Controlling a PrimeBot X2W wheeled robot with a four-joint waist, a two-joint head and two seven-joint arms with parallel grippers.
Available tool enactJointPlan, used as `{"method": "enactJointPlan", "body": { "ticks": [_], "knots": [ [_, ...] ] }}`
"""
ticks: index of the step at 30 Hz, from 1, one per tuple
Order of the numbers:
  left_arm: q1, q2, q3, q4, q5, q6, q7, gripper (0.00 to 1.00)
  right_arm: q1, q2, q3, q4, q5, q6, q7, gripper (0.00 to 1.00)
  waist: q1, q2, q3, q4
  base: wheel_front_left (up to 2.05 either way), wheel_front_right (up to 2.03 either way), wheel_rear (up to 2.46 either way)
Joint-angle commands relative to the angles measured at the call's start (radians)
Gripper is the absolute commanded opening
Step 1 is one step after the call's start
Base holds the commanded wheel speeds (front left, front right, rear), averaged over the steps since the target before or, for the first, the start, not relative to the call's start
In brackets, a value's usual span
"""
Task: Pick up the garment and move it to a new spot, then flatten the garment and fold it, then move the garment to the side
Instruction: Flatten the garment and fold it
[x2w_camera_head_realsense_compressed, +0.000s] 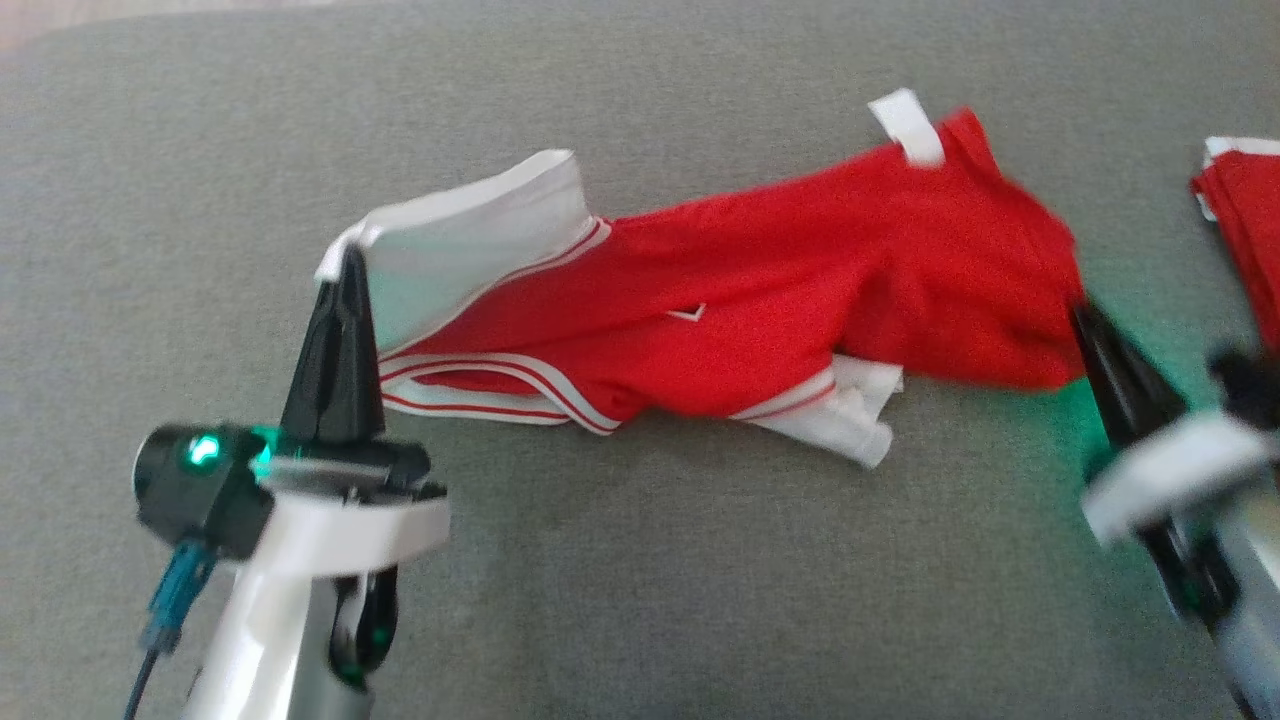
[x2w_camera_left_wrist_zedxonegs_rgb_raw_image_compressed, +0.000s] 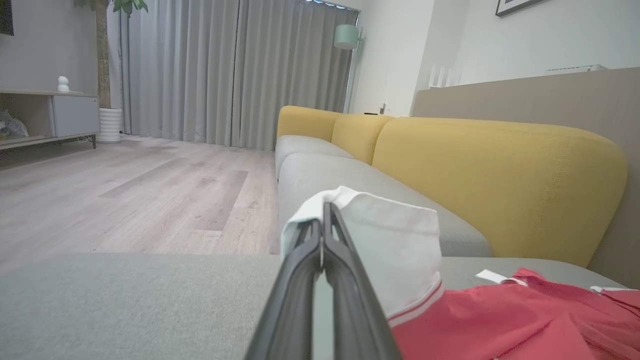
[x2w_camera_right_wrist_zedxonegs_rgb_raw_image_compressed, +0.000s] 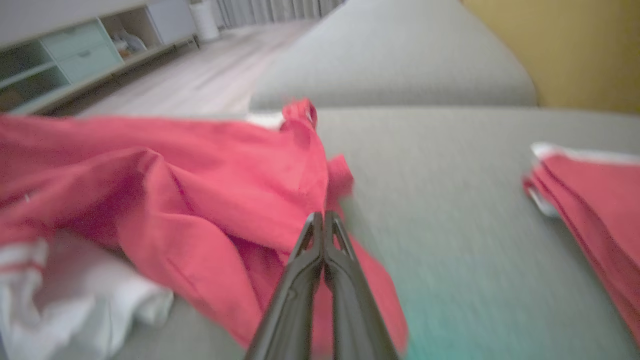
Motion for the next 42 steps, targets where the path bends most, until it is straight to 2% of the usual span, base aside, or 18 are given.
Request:
{"method": "enactJointPlan", "body": {
  "ticks": [1,5,9,10,11,17,20,21,24,27,32,42],
  "knots": [
    [0.019,0.025,0.044,-0.049,-0.002,0.007,-0.005,0.0,0.097,-0.054,-0.014,-0.049,0.008,-0.001,-0.01,0.0,0.0,0.0,0.007,-0.014,0.0,0.0,0.0],
    [0.094,0.038,0.058,-0.101,-0.026,0.007,0.002,0.0,0.314,-0.092,-0.099,-0.144,-0.034,-0.001,0.025,0.0,0.0,0.0,0.017,-0.037,0.0,0.0,0.0],
    [0.156,0.048,0.059,-0.152,-0.05,0.003,0.025,0.0,0.486,-0.044,-0.211,-0.236,-0.086,-0.001,0.096,0.0,0.0,0.0,0.026,-0.055,0.0,0.0,0.0],
    [0.167,0.047,0.058,-0.163,-0.056,0.002,0.029,0.0,0.511,-0.025,-0.251,-0.255,-0.11,-0.001,0.103,0.1,0.0,0.0,0.027,-0.058,0.0,0.0,0.0],
    [0.175,0.047,0.058,-0.172,-0.061,0.002,0.032,0.0,0.53,-0.008,-0.285,-0.276,-0.148,-0.001,0.109,1.0,0.0,0.0,0.027,-0.06,0.0,0.0,0.0],
    [0.201,0.035,0.031,-0.205,-0.08,-0.002,0.043,0.0,0.556,0.079,-0.445,-0.495,-0.485,-0.001,0.156,1.0,0.0,0.0,0.016,-0.06,0.0,0.0,0.0],
    [0.201,0.024,0.006,-0.201,-0.084,-0.005,0.045,0.0,0.514,0.137,-0.43,-0.645,-0.647,-0.001,0.197,1.0,0.0,0.0,0.003,-0.034,0.0,0.0,0.0],
    [0.198,0.021,-0.001,-0.198,-0.084,-0.005,0.043,0.0,0.496,0.145,-0.417,-0.657,-0.678,-0.001,0.209,1.0,0.0,0.0,0.0,-0.026,0.0,0.0,0.0],
    [0.189,0.011,-0.027,-0.183,-0.084,-0.009,0.039,0.0,0.443,0.146,-0.365,-0.643,-0.773,-0.001,0.263,1.0,0.0,0.0,-0.006,0.001,0.0,0.0,0.0],
    [0.179,0.001,-0.056,-0.169,-0.086,-0.014,0.035,0.0,0.398,0.148,-0.354,-0.585,-0.85,-0.001,0.309,1.0,0.0,0.0,-0.011,0.03,0.0,0.0,0.0],
    [0.169,-0.01,-0.09,-0.158,-0.092,-0.019,0.027,0.0,0.376,0.151,-0.408,-0.512,-0.937,-0.001,0.347,1.0,0.0,0.0,-0.014,0.062,0.0,0.0,0.0],
    [0.164,-0.012,-0.116,-0.144,-0.093,-0.024,0.016,0.0,0.401,0.167,-0.507,-0.52,-0.995,-0.001,0.336,1.0,0.0,0.0,-0.01,0.073,0.0,0.0,0.0]
  ]
}}
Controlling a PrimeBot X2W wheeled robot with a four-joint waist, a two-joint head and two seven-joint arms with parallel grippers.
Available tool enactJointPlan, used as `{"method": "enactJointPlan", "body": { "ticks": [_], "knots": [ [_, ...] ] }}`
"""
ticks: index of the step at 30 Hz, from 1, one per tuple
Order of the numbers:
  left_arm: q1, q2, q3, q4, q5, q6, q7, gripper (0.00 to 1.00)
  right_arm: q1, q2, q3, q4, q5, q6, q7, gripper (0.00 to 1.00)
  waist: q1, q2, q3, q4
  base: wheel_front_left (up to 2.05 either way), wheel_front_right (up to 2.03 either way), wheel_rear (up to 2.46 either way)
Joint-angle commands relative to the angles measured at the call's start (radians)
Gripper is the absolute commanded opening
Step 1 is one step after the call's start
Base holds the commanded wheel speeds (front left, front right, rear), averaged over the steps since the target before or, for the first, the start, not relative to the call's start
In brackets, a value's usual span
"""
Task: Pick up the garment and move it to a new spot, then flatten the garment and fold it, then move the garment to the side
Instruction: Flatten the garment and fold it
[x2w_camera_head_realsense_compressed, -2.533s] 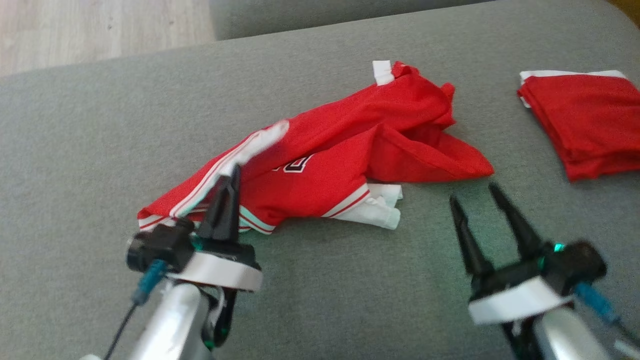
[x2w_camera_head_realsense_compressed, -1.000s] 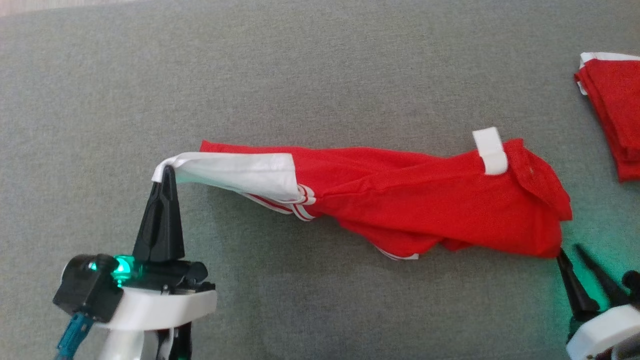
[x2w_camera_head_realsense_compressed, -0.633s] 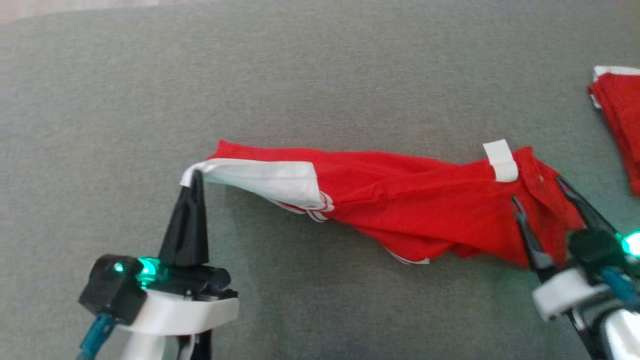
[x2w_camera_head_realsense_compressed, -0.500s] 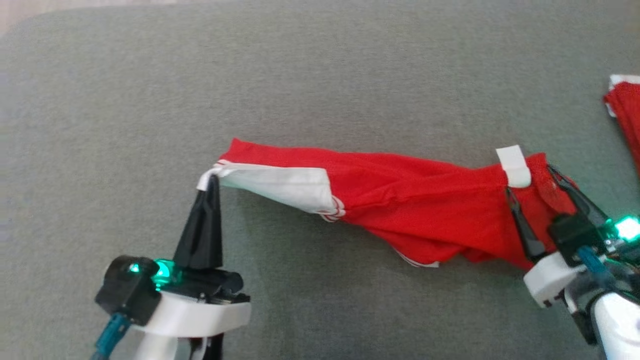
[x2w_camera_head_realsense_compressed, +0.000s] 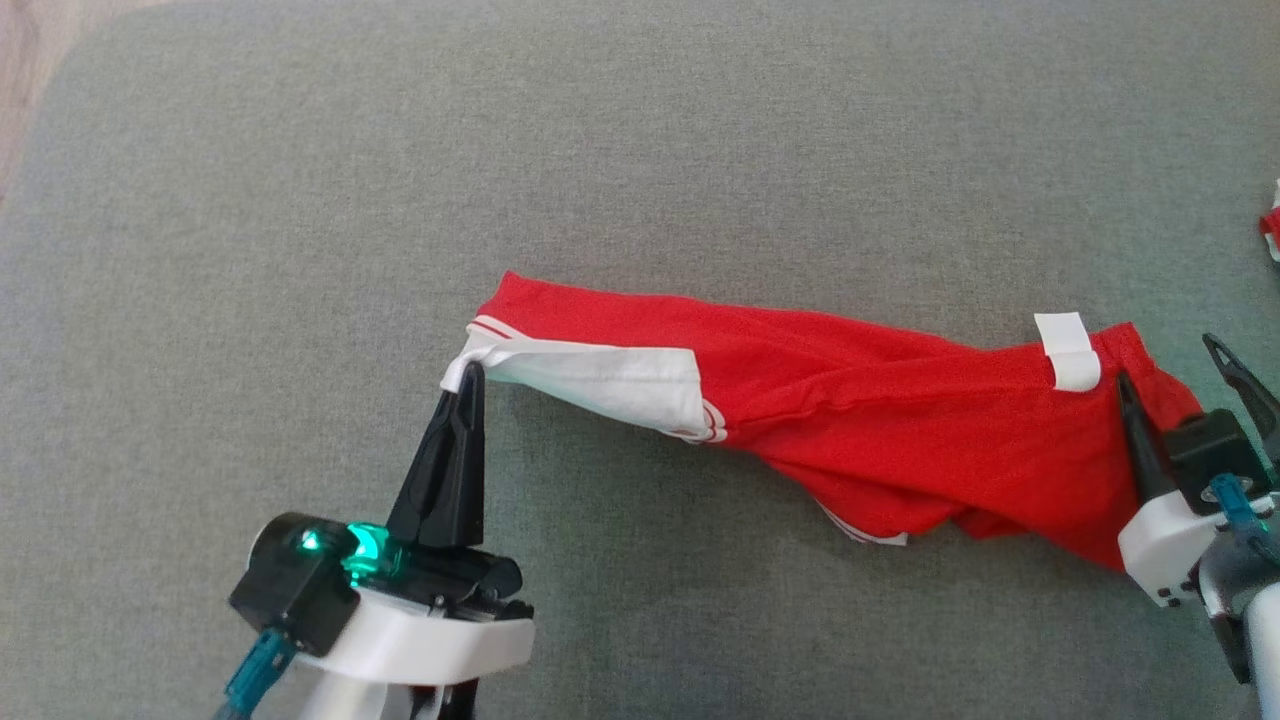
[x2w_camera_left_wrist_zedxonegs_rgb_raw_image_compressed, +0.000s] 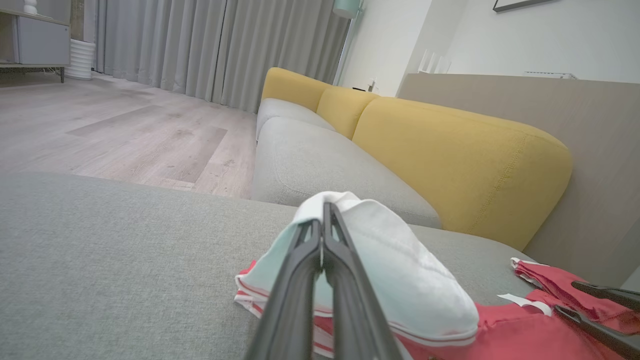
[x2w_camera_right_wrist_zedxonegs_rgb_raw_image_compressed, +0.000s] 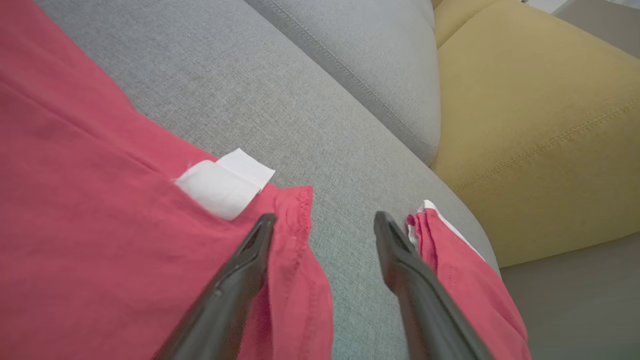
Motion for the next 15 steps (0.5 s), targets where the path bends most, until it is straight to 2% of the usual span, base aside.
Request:
{"method": "enactJointPlan", "body": {
  "ticks": [1,3,4,5,7,8,9,15],
  "knots": [
    [-0.033,-0.001,0.023,-0.027,-0.002,-0.001,-0.012,0.0,0.006,-0.012,0.011,-0.038,-0.006,-0.001,-0.008,1.0,0.0,0.0,-0.001,0.0,0.0,0.0,0.0],
    [-0.032,0.0,0.021,-0.025,-0.002,-0.002,-0.013,0.0,0.013,-0.006,0.006,-0.043,-0.005,-0.001,-0.007,0.75,0.0,0.0,-0.003,-0.001,0.0,0.0,0.0],
    [-0.031,0.001,0.021,-0.023,-0.003,-0.002,-0.013,0.0,0.016,-0.003,0.002,-0.047,-0.003,-0.001,-0.006,0.48,0.0,0.0,-0.004,-0.001,0.0,0.0,0.0],
    [-0.031,0.001,0.02,-0.021,-0.003,-0.002,-0.014,0.0,0.022,0.002,-0.003,-0.05,0.002,-0.001,-0.002,0.34,0.0,0.0,-0.006,-0.001,0.0,0.0,0.0],
    [-0.03,0.003,0.019,-0.018,-0.004,-0.003,-0.015,0.0,0.035,0.011,-0.011,-0.058,0.013,-0.001,0.007,0.16,0.0,0.0,-0.008,-0.002,0.0,0.0,0.0],
    [-0.029,0.004,0.019,-0.016,-0.005,-0.003,-0.015,0.0,0.043,0.016,-0.014,-0.064,0.02,-0.001,0.014,0.04,0.0,0.0,-0.009,-0.002,0.0,0.0,0.0],
    [-0.029,0.005,0.019,-0.015,-0.006,-0.003,-0.016,0.0,0.051,0.023,-0.018,-0.07,0.03,-0.001,0.022,0.0,0.0,0.0,-0.01,-0.003,0.0,0.0,0.0],
    [-0.031,0.007,0.029,-0.009,-0.017,-0.003,-0.019,0.0,0.071,0.049,-0.022,-0.1,0.126,-0.001,0.038,0.0,0.0,0.0,-0.013,-0.005,0.0,0.0,0.0]
  ]
}}
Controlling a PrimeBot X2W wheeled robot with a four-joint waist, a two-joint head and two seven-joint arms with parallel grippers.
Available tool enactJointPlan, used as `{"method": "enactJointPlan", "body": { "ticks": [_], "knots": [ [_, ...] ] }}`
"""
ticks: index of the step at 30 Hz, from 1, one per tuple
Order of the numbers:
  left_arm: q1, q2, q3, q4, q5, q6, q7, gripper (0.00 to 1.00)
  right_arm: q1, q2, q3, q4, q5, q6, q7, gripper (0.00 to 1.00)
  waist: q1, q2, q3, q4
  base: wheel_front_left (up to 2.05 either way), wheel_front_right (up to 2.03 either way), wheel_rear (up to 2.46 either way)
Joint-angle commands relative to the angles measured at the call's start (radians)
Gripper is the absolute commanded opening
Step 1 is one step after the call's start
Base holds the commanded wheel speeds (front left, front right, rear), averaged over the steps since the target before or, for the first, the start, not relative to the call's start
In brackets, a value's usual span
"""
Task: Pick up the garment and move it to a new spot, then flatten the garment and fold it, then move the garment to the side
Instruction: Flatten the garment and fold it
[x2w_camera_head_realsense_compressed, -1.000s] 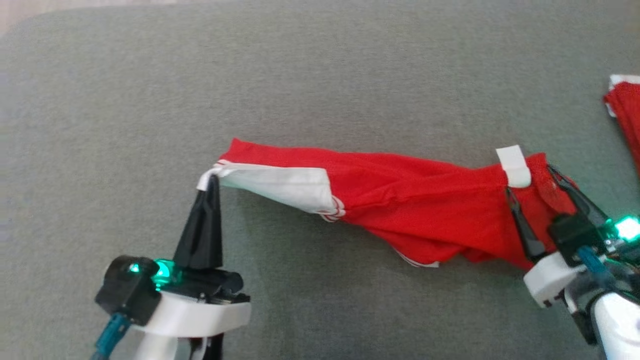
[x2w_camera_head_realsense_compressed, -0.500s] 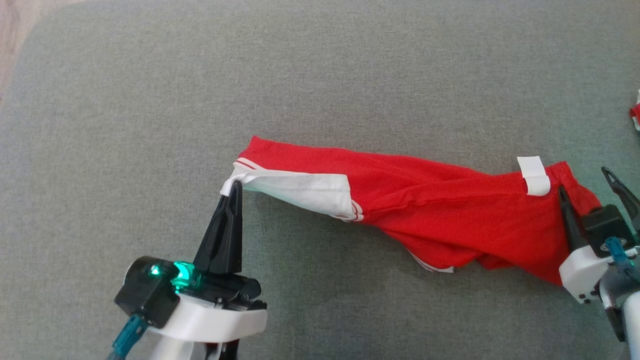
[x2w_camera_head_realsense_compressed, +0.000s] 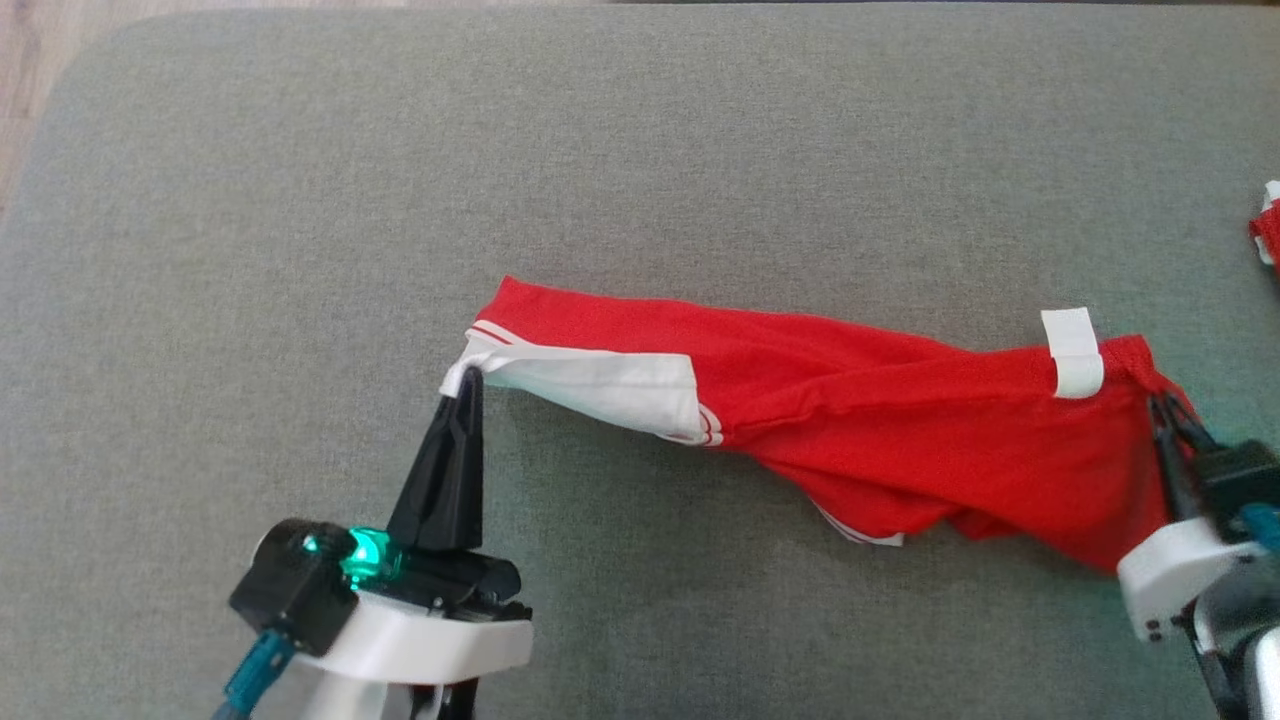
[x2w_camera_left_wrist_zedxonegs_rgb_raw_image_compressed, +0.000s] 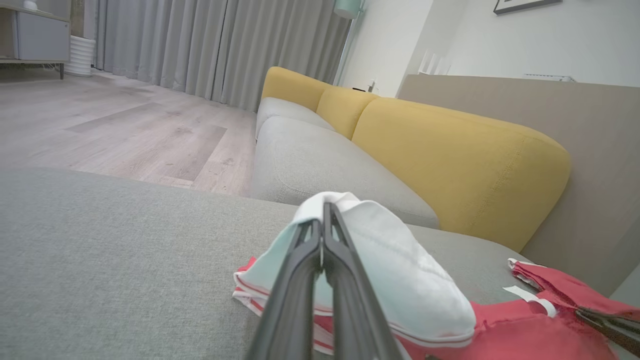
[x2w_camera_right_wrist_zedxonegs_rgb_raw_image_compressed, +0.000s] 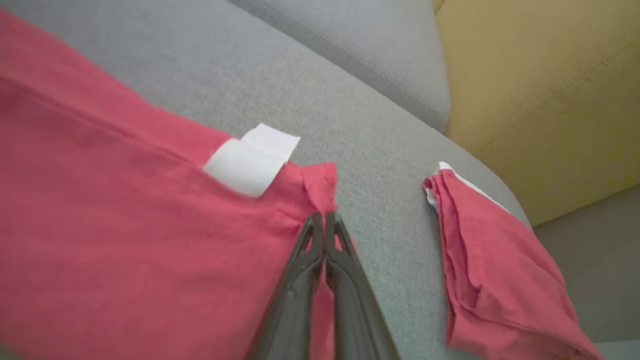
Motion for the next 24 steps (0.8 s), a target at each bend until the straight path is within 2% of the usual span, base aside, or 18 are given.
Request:
{"method": "enactJointPlan", "body": {
  "ticks": [1,6,12,16,19,22,24],
  "knots": [
    [-0.034,0.004,0.037,-0.03,-0.011,-0.004,-0.011,0.0,-0.014,0.007,0.0,-0.048,0.062,-0.001,-0.011,0.0,0.0,0.0,-0.002,-0.001,0.0,0.0,0.0],
    [-0.071,0.027,0.066,-0.055,-0.087,-0.023,-0.013,0.0,-0.049,0.076,-0.08,-0.084,0.342,-0.001,-0.001,0.0,0.0,0.0,-0.025,-0.01,0.0,0.0,0.0],
    [-0.155,0.118,0.126,-0.17,-0.283,-0.038,0.063,0.0,-0.106,0.03,-0.177,-0.18,0.824,-0.001,0.147,0.0,0.0,0.0,-0.065,-0.035,0.0,0.0,0.0],
    [-0.242,0.184,0.125,-0.282,-0.456,-0.041,0.174,0.0,-0.141,-0.014,-0.26,-0.263,1.027,-0.001,0.247,0.0,0.0,0.0,-0.093,-0.05,0.0,0.0,0.0],
    [-0.342,0.223,0.126,-0.366,-0.598,-0.041,0.267,0.0,-0.197,-0.022,-0.32,-0.327,1.165,-0.001,0.322,0.0,0.0,0.0,-0.111,-0.058,0.0,0.0,0.0],
    [-0.461,0.234,0.157,-0.42,-0.739,-0.035,0.349,0.0,-0.271,-0.029,-0.389,-0.381,1.262,-0.001,0.393,0.0,0.0,0.0,-0.126,-0.065,0.0,0.0,0.0],
    [-0.548,0.229,0.182,-0.442,-0.829,-0.012,0.393,0.0,-0.326,-0.042,-0.426,-0.411,1.29,-0.001,0.436,0.0,0.0,0.0,-0.129,-0.071,0.0,0.0,0.0]
  ]
}}
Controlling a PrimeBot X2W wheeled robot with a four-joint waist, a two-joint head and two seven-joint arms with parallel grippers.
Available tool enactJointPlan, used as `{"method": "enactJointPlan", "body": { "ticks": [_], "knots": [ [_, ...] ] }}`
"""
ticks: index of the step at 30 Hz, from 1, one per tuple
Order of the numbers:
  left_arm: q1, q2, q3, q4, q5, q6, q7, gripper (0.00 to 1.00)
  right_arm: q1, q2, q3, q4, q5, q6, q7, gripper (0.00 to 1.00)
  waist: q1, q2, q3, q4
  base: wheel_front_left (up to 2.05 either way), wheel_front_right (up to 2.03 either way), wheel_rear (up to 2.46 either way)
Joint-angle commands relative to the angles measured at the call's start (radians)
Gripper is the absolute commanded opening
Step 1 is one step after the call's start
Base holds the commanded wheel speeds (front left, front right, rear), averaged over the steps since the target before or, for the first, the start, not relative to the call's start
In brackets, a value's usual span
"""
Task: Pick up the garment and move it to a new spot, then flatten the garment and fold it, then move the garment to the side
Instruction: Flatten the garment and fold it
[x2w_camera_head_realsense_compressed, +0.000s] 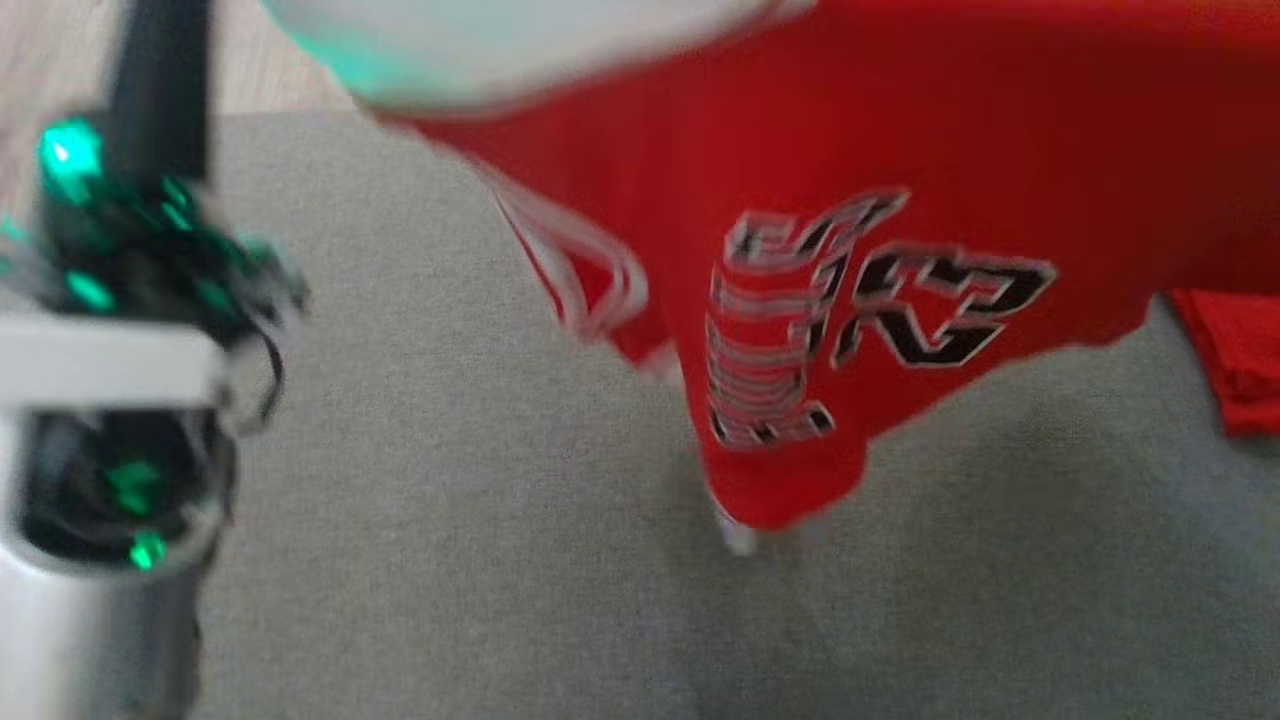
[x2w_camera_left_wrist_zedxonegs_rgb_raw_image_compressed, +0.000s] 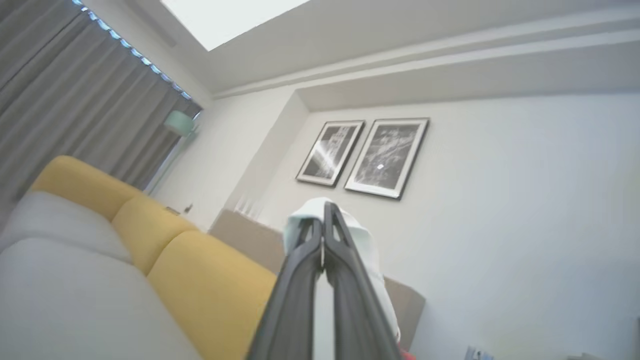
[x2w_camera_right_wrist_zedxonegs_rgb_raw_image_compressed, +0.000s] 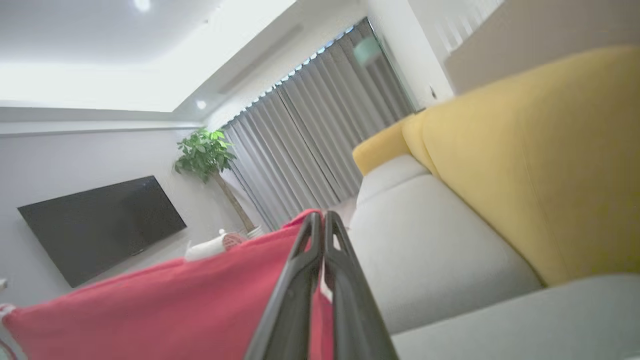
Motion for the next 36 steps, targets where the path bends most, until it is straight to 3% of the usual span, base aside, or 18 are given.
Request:
{"method": "enactJointPlan", "body": {
  "ticks": [1,6,12,18,25,29,36],
  "knots": [
    [-0.119,0.024,0.072,-0.041,-0.067,0.031,0.033,0.0,-0.073,-0.056,-0.011,-0.058,-0.001,-0.001,0.037,0.0,0.0001,0.0,0.0,-0.009,0.0,0.0,0.0],
    [-0.289,0.054,0.089,0.021,-0.109,0.07,0.105,0.0,-0.206,-0.108,0.042,-0.038,-0.076,-0.001,0.062,0.0,0.0001,0.0,0.034,-0.027,0.0,0.0,0.0],
    [-0.535,0.098,0.029,0.352,0.026,0.054,0.136,0.0,-0.487,-0.154,0.297,0.207,-0.265,-0.001,0.005,0.0,0.0001,0.0,0.145,-0.041,0.0,0.0,0.0],
    [-0.781,0.052,-0.051,0.68,0.188,0.01,0.017,0.0,-0.787,-0.154,0.474,0.526,-0.444,-0.001,-0.169,0.0,0.0001,0.0,0.272,-0.022,0.0,0.0,0.0],
    [-0.984,-0.017,-0.099,0.855,0.235,-0.014,-0.19,0.0,-1.012,-0.206,0.535,0.771,-0.522,-0.001,-0.443,0.0,0.0001,0.0,0.349,0.007,0.0,0.0,0.0],
    [-0.941,-0.013,-0.165,0.821,0.145,-0.015,-0.239,0.0,-1.0,-0.234,0.583,0.868,-0.511,-0.001,-0.513,0.0,0.0001,0.0,0.364,0.016,0.0,0.0,0.0],
    [-0.486,0.143,-0.403,0.621,0.019,-0.016,-0.308,0.0,-0.718,-0.278,0.702,0.922,-0.445,-0.001,-0.641,0.0,0.0001,0.0,0.322,0.026,0.0,0.0,0.0]
  ]
}}
